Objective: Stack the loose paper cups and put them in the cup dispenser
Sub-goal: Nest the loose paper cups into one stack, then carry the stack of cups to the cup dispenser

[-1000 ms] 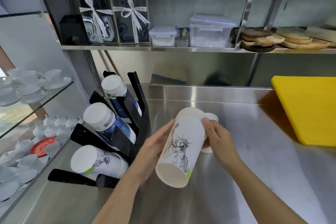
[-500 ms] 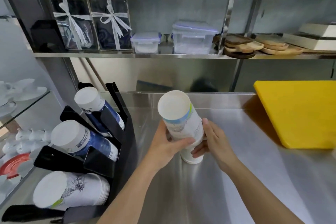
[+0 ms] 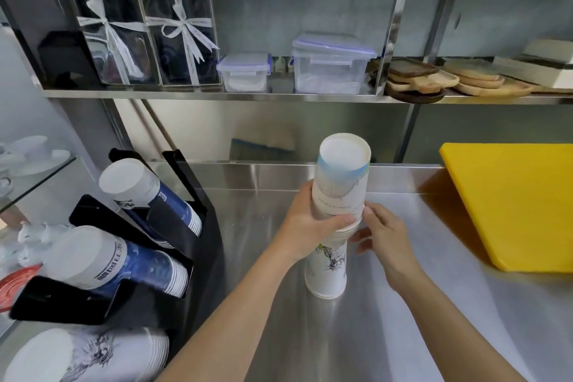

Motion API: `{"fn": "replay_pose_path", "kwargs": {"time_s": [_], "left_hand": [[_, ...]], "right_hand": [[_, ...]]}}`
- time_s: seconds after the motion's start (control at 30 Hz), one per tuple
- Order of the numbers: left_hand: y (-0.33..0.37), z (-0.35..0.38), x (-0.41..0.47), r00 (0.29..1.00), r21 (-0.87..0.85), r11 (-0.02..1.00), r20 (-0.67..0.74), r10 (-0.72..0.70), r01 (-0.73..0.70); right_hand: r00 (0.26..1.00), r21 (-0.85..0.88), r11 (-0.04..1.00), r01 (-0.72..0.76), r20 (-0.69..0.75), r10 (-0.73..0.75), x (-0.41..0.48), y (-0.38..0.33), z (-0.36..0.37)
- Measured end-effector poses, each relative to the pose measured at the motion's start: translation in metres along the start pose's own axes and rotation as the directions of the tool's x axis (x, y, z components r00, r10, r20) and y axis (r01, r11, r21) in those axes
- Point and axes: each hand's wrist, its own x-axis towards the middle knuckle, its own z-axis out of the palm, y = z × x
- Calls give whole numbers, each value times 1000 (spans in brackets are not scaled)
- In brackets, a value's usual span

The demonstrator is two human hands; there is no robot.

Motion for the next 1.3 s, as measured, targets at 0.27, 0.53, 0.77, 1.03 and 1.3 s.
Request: {"fn": "replay_pose_path", "kwargs": {"time_s": [0.27, 0.53, 0.77, 1.03, 1.3], "left_hand": [[-70, 5, 1, 962, 34, 962, 35, -271, 270], [-129, -7, -7, 841, 351, 826, 157, -517, 442], [-122, 4, -7, 774, -75, 837, -344, -531, 541], [-91, 37, -31, 796, -336, 736, 83, -599, 588], [-91, 11, -38, 860, -353, 819, -72, -505, 451]], "right_hand": [[964, -152, 957, -247, 64, 259, 8, 67, 2], [869, -500, 799, -333, 165, 466, 16, 109, -7], [884, -118, 877, -467, -54, 463, 13, 116, 3], [879, 165, 866, -473, 159, 450, 19, 219, 13], [899, 207, 879, -430, 192, 395, -7, 74, 38]]}}
